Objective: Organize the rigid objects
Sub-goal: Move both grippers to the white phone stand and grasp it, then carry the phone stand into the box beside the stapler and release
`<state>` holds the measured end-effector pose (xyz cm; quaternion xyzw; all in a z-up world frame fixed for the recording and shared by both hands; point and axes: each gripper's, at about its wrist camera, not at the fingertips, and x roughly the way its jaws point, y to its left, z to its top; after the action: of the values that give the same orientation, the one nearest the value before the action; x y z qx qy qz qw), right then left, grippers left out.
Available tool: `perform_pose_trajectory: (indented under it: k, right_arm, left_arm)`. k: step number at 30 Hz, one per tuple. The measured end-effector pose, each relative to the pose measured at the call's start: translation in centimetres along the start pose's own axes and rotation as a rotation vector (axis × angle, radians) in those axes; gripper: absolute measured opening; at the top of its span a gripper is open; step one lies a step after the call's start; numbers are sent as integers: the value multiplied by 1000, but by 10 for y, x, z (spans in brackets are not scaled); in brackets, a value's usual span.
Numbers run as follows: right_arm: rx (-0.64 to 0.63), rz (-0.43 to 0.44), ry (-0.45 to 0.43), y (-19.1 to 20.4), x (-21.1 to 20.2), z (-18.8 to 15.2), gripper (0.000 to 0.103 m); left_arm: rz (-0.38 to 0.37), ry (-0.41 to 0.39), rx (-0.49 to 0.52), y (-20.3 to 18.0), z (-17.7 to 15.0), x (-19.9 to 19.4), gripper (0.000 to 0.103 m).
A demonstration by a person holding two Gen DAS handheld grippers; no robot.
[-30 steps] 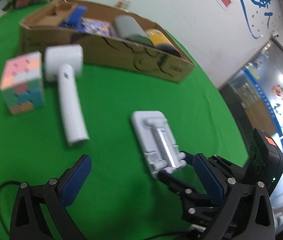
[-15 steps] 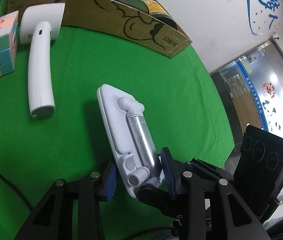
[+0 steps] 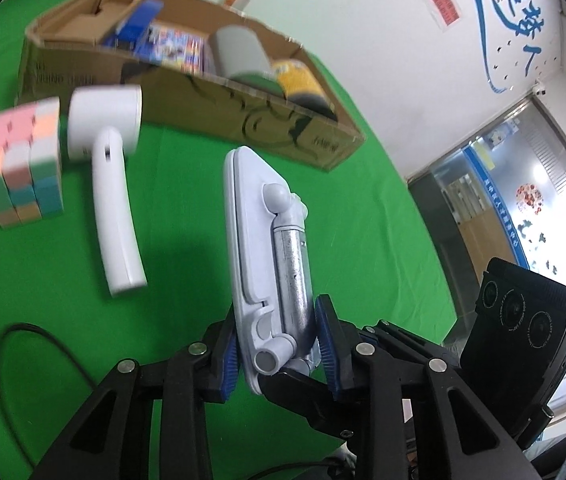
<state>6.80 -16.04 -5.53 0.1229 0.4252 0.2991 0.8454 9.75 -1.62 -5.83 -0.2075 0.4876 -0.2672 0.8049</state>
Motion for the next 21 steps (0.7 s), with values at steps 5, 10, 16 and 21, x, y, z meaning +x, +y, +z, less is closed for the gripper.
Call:
perform_pose_trajectory:
  k: [5, 10, 16, 21]
  right_arm:
    - [-48, -14, -46, 12, -3, 24, 56]
    - [-92, -18, -87, 19, -1, 52, 56]
    - [-114, -20, -102, 20, 18, 94, 56]
    - [-93, -17, -66, 7, 44, 135, 56]
  left_arm:
    - [-15, -59, 19, -2, 24, -21, 30]
    - [-12, -105, 55, -4, 57, -37, 30]
    - [5, -116, 86, 3, 108, -47, 30]
    - [24, -88, 56, 22, 166, -24, 30]
